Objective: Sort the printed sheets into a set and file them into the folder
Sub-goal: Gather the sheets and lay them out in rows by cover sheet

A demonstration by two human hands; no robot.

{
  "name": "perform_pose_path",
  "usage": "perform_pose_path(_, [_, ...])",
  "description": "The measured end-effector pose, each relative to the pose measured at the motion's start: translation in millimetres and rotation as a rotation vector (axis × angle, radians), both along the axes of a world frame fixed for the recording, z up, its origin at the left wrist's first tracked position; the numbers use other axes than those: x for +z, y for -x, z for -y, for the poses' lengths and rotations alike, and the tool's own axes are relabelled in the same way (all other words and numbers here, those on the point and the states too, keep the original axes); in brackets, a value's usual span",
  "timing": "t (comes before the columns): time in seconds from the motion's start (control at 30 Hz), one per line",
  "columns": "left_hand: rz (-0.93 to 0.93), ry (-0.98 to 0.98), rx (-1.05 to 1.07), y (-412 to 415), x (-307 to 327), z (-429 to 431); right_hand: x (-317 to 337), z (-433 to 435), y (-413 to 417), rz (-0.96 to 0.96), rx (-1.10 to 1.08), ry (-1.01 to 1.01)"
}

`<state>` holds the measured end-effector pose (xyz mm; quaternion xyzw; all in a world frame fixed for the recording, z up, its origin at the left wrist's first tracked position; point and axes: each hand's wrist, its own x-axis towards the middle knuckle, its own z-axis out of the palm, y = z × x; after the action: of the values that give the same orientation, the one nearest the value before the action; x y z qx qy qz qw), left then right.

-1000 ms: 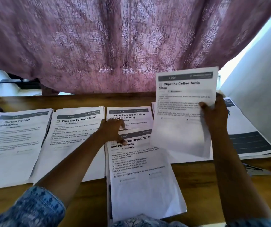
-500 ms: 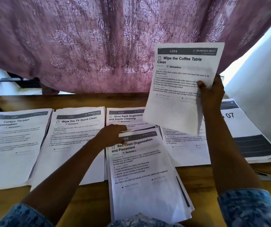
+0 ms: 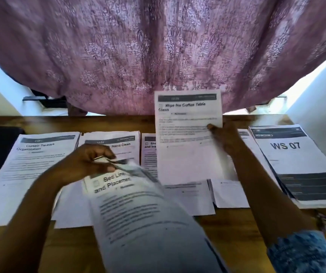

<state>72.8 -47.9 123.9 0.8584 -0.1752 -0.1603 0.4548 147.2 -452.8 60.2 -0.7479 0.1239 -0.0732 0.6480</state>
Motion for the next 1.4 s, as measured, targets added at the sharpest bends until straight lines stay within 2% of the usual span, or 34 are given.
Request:
perform_pose_path(0.17, [-0.150,-0.046,0.008,2.6,-14.3,-56.1,-39.7,-45.6,23.6,-0.107,0.036,0.176])
perform_pose_path(0.3, [-0.287,-0.187,0.098,-13.5,-56.0,-80.2,-51.6,-66.4,35.2,-0.134,-0.018,0.399])
perform_pose_path(0.5, [-0.275,-0.362,0.062,-37.2,-85.6,-93.7,-47.7,-96.8,43.0,-0.132,-0.102,0.931])
perform_pose_path(0.6, [-0.242,-0.400,0.052,-42.0,-90.7,-94.9,-50.3,-122.4,46.9,-0.008,0.070,1.068])
perform_pose_path(0.7, [-0.212,-0.402,0.049,-44.0,-94.6,-95.7,-65.4,-143.0,50.0,-0.114,0.358,1.134])
perform_pose_path(0.77, [-0.197,-0.396,0.051,-43.9,-94.2,-96.3,-79.0,-148.8,57.9,-0.146,0.457,1.194])
perform_pose_path(0.93, [-0.171,-0.403,0.059,-41.4,-91.1,-93.3,-99.5,-149.4,76.1,-0.090,0.488,1.257])
perform_pose_path(1.03, [-0.152,-0.465,0.098,-38.7,-92.8,-95.2,-92.7,-155.7,75.3,-0.036,0.431,1.212])
perform_pose_path(1.13, [0.007,-0.610,0.185,-28.0,-96.5,-95.1,-76.6,-177.2,71.7,0.125,0.458,1.139])
perform_pose_path(1.27, [0.307,-0.698,0.172,0.3,-107.5,-86.6,-65.9,-210.2,69.5,0.162,0.720,1.100])
perform_pose_path(1.4, [0.362,-0.706,0.209,19.2,-122.1,-84.2,-72.4,-223.7,69.1,0.120,0.820,1.171])
